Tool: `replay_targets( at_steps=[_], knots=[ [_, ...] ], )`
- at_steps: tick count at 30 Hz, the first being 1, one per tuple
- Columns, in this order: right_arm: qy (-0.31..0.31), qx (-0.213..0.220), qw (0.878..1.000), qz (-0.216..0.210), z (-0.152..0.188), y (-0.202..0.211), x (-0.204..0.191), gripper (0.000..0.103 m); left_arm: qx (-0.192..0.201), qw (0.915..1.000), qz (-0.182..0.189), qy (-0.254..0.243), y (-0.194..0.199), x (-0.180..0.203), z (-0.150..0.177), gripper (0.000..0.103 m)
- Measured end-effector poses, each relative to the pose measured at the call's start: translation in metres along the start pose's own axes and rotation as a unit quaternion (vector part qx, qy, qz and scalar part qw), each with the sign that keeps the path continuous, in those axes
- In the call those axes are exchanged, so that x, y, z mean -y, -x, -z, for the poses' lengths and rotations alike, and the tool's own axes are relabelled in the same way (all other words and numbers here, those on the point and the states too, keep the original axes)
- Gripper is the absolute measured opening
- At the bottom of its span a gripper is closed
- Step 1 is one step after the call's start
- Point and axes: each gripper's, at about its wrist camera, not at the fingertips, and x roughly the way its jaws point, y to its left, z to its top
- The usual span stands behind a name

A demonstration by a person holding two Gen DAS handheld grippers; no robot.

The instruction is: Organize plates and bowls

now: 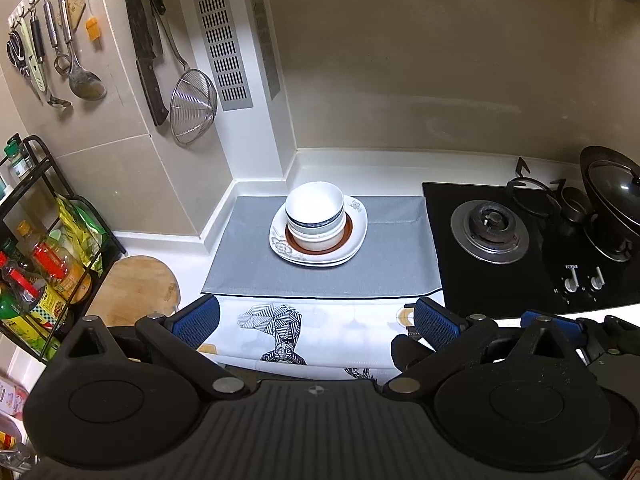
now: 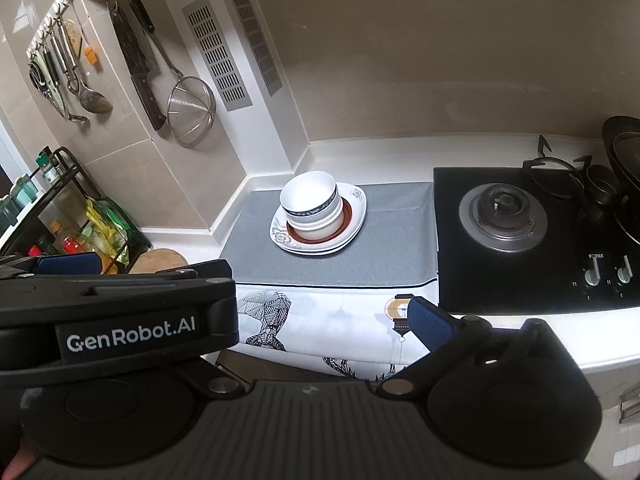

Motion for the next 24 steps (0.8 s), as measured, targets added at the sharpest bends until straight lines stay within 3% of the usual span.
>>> replay_targets(
  at_steps=[24],
  knots=[
    [-0.012,0.003,1.0,0.003,0.0055,0.0016,-0.0004,0.102,0.0,0.9998,0.013,-0.015,0.0014,-0.0022,0.0024,0.103]
  ],
)
